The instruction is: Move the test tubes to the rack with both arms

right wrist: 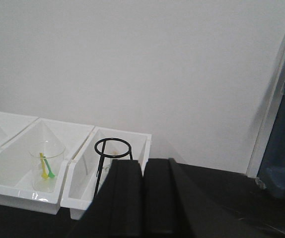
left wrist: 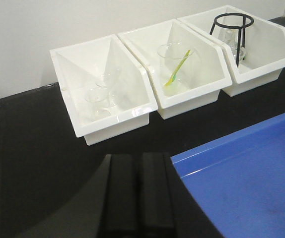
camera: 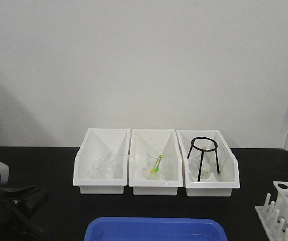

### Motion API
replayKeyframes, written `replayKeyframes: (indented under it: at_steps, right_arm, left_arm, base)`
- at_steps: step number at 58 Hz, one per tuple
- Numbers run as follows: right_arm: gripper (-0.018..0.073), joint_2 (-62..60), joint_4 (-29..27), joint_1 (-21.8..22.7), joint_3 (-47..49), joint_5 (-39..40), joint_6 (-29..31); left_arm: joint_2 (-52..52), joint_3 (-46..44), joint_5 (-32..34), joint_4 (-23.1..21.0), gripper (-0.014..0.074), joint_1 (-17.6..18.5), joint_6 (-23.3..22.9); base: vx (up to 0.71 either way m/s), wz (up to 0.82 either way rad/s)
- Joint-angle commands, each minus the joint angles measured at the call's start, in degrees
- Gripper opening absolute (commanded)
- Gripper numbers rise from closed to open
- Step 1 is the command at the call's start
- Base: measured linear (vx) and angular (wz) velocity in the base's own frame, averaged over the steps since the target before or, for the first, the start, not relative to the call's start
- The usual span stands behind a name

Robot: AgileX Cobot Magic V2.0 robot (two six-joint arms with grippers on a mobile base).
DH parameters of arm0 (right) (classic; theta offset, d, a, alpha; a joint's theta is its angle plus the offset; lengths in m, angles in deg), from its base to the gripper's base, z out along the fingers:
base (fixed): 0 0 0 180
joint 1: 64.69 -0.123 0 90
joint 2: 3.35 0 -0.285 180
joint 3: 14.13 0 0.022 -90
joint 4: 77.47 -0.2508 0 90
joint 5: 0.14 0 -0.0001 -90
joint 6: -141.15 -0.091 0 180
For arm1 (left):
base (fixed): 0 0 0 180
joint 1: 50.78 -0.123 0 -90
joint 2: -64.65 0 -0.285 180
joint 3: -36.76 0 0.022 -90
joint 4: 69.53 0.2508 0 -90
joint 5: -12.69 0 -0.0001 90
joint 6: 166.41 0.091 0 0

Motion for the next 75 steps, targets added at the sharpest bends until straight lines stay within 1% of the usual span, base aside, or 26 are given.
replayKeyframes:
  at_steps: [1, 17, 21, 23, 25, 26, 27, 28, 29, 33, 35, 36, 37, 38, 39, 40, 41, 42, 43, 47, 49, 51, 53, 57, 64, 75]
  right_arm:
    - [-0.0008, -0.3, -1.1, 0.0, 1.7, 1.3, 0.1]
    - [-0.0008, -0.3, -1.1, 0.0, 1.7, 1.3, 0.2]
    - [-0.0008, -0.3, -1.1, 0.0, 1.7, 1.3, 0.2]
    - [-0.0008, -0.3, -1.1, 0.0, 1.7, 1.3, 0.2]
    - [-0.0008, -0.3, -1.1, 0.0, 1.7, 1.3, 0.2]
    - [-0.0008, -0.3, -1.1, 0.0, 1.7, 1.3, 0.2]
    - [-0.0008, -0.3, -1.1, 0.0, 1.7, 1.3, 0.2]
    - [-0.0008, -0.3, -1.1, 0.0, 1.7, 1.3, 0.2]
    - [-0.0008, -0.3, -1.1, 0.0, 1.7, 1.3, 0.2]
    - [-0.0008, -0.3, -1.1, 0.0, 1.7, 1.3, 0.1]
    - [-0.0008, -0.3, -1.1, 0.0, 1.7, 1.3, 0.1]
    - [-0.0008, -0.3, -1.1, 0.0, 1.7, 1.3, 0.1]
    - [-0.0008, -0.3, -1.1, 0.0, 1.7, 1.3, 0.1]
    - [-0.0008, -0.3, -1.1, 0.0, 1.7, 1.3, 0.1]
    - [-0.0008, -0.3, -1.1, 0.0, 1.7, 1.3, 0.1]
    - [-0.0008, -0.3, -1.1, 0.0, 1.7, 1.3, 0.1]
    - [-0.0008, -0.3, -1.1, 0.0, 1.7, 1.3, 0.1]
    - [-0.0008, -0.3, -1.1, 0.0, 1.7, 1.3, 0.1]
    - [-0.0008, -0.3, -1.1, 0.0, 1.7, 1.3, 0.1]
    - [-0.0008, -0.3, -1.1, 0.0, 1.7, 1.3, 0.1]
    - [-0.0008, -0.3, -1.1, 0.0, 1.7, 1.3, 0.1]
    - [-0.0008, -0.3, -1.1, 0.0, 1.7, 1.3, 0.1]
    - [-0.0008, -0.3, -1.1, 0.0, 1.7, 1.3, 0.1]
    - [-0.0008, -0.3, -1.1, 0.0, 1.7, 1.3, 0.1]
    - [-0.0008, -0.3, -1.1, 0.0, 1.7, 1.3, 0.1]
    - [-0.0008, -0.3, -1.1, 0.0, 1.7, 1.3, 0.1]
  left_arm:
    - [1.3, -1.7, -0.7, 0.1, -0.002, 0.3, -0.4]
    - [1.3, -1.7, -1.1, 0.1, -0.002, 0.3, -0.6]
    - [1.3, -1.7, -1.1, 0.8, -0.002, 0.3, -2.6]
    - [1.3, -1.7, -1.0, 2.8, -0.002, 0.3, -4.6]
    - [1.3, -1.7, -0.7, 5.7, -0.002, 0.3, -8.7]
    - [1.3, -1.7, -0.3, 8.0, -0.002, 0.3, -10.3]
    - [1.3, -1.7, -0.1, 9.7, -0.002, 0.3, -13.2]
    - [1.3, -1.7, 0.3, 12.6, -0.002, 0.3, -15.2]
    - [1.3, -1.7, 0.7, 14.7, -0.002, 0.3, -18.6]
    - [1.3, -1.7, 2.4, 26.9, -0.002, 0.3, -31.3]
    - [1.3, -1.7, 3.2, 35.6, -0.002, 0.3, -39.7]
    - [1.3, -1.7, 3.6, 38.6, -0.002, 0.3, -42.7]
    - [1.3, -1.7, 3.9, 43.3, -0.002, 0.3, -47.2]
    - [1.3, -1.7, 4.0, 46.5, -0.002, 0.3, -50.2]
    - [1.3, -1.7, 4.1, 51.3, -0.002, 0.3, -53.1]
    - [1.3, -1.7, 4.1, 54.5, -0.002, 0.3, -57.3]
    - [1.4, -1.7, 4.2, 59.0, -0.002, 0.3, -61.4]
    - [1.5, -1.7, 4.2, 61.9, -0.002, 0.3, -63.8]
    - [1.8, -1.7, 4.0, 66.0, -0.002, 0.3, -67.2]
    - [3.3, -1.7, 2.3, 77.8, -0.002, 0.3, -75.9]
    - [4.4, -1.7, 1.0, 82.3, -0.002, 0.2, -79.0]
    - [5.8, -1.7, -0.5, 85.6, -0.002, -0.1, -80.9]
    - [7.3, -1.7, -2.2, 87.6, -0.002, -0.7, -82.0]
    - [10.8, -1.4, -5.3, 88.6, -0.002, -2.8, -81.7]
    - [18.5, 2.6, -4.7, 88.7, -0.002, -7.8, -81.2]
    - [33.7, 16.9, -2.9, 88.7, -0.002, -14.7, -81.3]
  base:
    - [0.0, 0.0]
    - [0.0, 0.0]
    - [0.0, 0.0]
    - [0.0, 0.0]
    - [0.0, 0.0]
    - [0.0, 0.0]
    - [0.0, 0.0]
    - [0.0, 0.0]
    - [0.0, 0.0]
    - [0.0, 0.0]
    - [0.0, 0.0]
    - [0.0, 0.0]
    - [0.0, 0.0]
    - [0.0, 0.0]
    - [0.0, 0.0]
    - [0.0, 0.0]
    - [0.0, 0.0]
    - [0.0, 0.0]
    - [0.0, 0.0]
    - [0.0, 0.0]
    - [0.0, 0.0]
    - [0.0, 0.0]
    - [0.0, 0.0]
    - [0.0, 0.0]
    - [0.0, 0.0]
    - [0.0, 0.0]
